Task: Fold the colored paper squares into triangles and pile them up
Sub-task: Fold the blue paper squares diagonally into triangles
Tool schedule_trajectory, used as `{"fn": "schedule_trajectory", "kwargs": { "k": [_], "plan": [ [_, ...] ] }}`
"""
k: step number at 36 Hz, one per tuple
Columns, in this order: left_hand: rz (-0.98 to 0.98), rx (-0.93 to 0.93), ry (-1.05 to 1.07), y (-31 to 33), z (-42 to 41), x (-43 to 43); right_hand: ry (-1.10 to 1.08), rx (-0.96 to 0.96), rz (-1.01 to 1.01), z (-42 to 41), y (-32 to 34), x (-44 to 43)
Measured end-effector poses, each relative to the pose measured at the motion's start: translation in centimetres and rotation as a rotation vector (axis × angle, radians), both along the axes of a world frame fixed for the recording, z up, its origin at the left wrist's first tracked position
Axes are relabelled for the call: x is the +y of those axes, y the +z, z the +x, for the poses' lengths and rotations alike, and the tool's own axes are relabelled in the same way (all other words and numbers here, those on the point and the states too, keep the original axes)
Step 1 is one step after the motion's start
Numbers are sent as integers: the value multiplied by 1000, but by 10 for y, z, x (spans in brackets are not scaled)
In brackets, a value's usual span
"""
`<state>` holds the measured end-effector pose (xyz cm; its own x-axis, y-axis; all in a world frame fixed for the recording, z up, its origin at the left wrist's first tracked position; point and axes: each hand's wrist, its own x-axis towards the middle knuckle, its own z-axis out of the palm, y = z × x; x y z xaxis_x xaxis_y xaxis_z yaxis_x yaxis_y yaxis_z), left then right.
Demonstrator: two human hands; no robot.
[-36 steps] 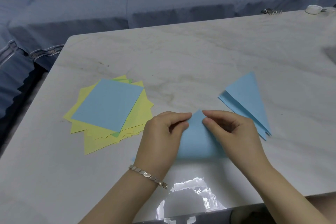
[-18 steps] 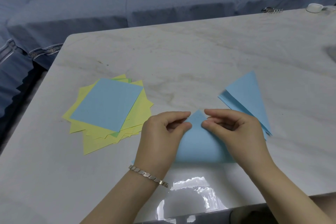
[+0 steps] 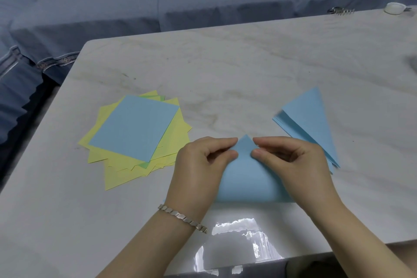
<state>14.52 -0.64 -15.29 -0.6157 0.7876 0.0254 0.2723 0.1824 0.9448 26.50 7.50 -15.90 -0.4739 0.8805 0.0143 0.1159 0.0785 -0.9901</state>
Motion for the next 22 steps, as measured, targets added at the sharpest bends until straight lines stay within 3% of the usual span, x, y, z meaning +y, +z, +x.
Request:
{"fn": "schedule_trajectory", "kwargs": {
  "k": [22],
  "plan": [
    [4, 34, 13, -11, 2, 5, 82, -116, 151, 4, -7, 10]
  ]
}}
